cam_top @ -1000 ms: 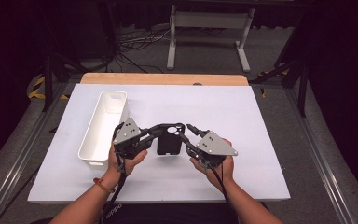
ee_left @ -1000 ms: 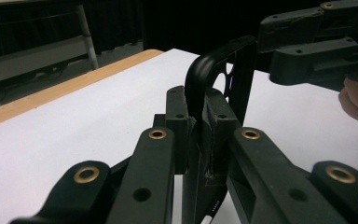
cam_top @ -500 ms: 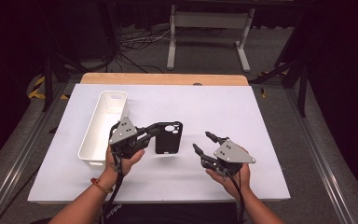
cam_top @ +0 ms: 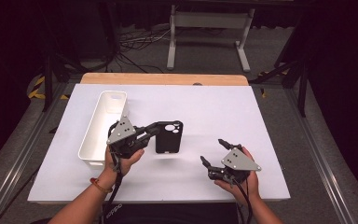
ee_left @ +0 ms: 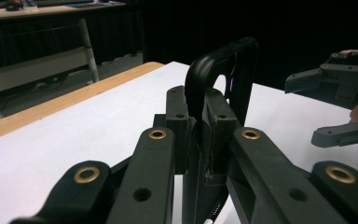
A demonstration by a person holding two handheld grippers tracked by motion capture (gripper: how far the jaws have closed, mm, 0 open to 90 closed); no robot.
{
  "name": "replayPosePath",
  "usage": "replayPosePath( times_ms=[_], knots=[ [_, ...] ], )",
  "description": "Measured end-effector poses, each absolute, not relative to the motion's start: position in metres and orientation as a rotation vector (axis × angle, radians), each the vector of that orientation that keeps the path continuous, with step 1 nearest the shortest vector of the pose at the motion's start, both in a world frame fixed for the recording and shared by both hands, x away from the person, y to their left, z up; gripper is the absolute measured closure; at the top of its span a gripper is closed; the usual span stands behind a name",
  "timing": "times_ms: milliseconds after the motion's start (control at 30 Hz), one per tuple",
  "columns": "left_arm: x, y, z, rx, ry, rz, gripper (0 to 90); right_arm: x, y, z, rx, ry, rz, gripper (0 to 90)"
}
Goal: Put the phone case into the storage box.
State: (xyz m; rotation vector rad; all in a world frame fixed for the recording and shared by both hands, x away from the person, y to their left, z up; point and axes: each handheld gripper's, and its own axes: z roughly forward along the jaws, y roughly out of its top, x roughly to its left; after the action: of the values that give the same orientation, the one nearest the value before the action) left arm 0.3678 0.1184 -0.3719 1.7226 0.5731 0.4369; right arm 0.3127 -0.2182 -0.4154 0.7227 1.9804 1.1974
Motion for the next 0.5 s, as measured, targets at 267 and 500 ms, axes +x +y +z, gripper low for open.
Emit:
replayPosePath(
  times_ms=[267, 500],
  knots=[
    [0.365, 0.122, -0.365, 1.697, 0.564, 0.449, 83.3, 0.313, -0.221, -0.417, 0.739, 1.972, 1.195, 18.5],
    [0.364, 0.126, -0.359, 1.675, 0.557, 0.443, 83.3, 0.314, -0.223, -0.417, 0.749, 1.97, 1.191, 17.9]
  ],
)
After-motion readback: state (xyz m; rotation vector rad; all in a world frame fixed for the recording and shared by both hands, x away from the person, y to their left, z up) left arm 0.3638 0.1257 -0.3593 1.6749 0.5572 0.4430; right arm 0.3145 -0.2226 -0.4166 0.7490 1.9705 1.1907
